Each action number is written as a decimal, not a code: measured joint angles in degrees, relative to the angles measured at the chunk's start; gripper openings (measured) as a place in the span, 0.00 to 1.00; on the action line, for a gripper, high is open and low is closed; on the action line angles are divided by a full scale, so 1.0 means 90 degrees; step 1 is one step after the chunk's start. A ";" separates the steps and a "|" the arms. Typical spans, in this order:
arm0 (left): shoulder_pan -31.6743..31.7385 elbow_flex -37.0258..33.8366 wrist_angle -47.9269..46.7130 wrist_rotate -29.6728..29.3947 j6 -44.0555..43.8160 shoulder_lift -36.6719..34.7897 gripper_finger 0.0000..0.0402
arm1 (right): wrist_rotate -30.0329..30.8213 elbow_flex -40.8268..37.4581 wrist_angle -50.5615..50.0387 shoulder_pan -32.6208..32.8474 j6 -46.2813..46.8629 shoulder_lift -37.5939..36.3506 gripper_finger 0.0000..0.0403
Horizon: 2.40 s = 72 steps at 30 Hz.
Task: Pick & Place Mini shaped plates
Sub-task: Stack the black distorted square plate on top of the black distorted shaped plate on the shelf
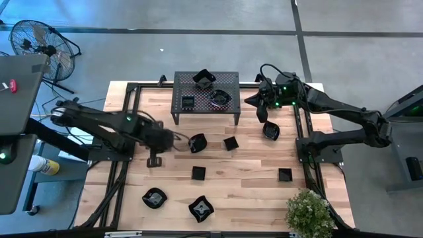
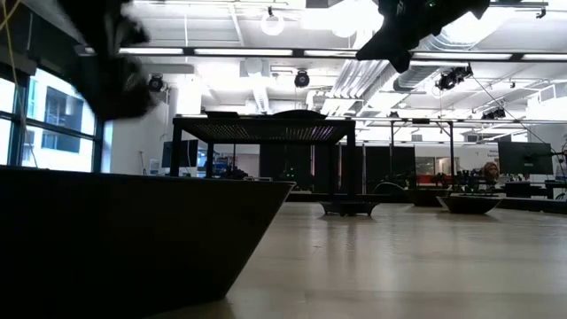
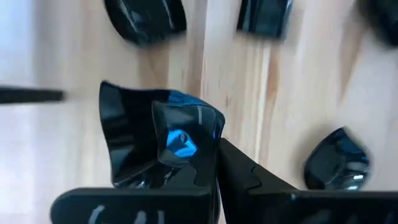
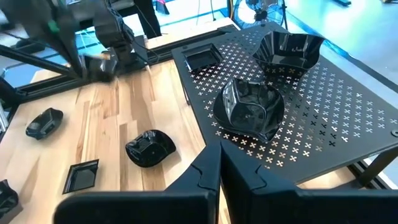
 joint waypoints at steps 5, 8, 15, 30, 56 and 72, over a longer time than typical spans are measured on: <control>0.0436 0.1394 -0.0393 -0.0373 0.0898 -0.0039 0.00 | 0.0000 0.0000 0.0057 0.0000 -0.0100 0.0002 0.00; 0.0722 0.2092 -0.0431 -0.1070 0.2117 0.0131 0.00 | -0.0009 0.0000 0.0134 0.0000 -0.0141 0.0002 0.01; 0.2212 0.2975 -0.0090 -0.1589 0.5091 0.0769 0.00 | -0.0019 0.0000 0.0222 0.0000 -0.0141 0.0002 0.00; 0.4597 0.2989 0.2073 0.0254 0.9732 0.2084 0.00 | 0.0053 0.0000 0.0340 0.0000 -0.0141 0.0002 0.01; 0.5154 0.2986 0.2440 0.0131 1.0378 0.3366 0.01 | 0.0289 0.0000 0.0359 0.0001 -0.0138 0.0002 0.01; 0.5068 0.2986 0.2583 -0.0342 0.9591 0.3293 0.22 | 0.0287 0.0000 0.0381 0.0002 -0.0138 0.0002 0.01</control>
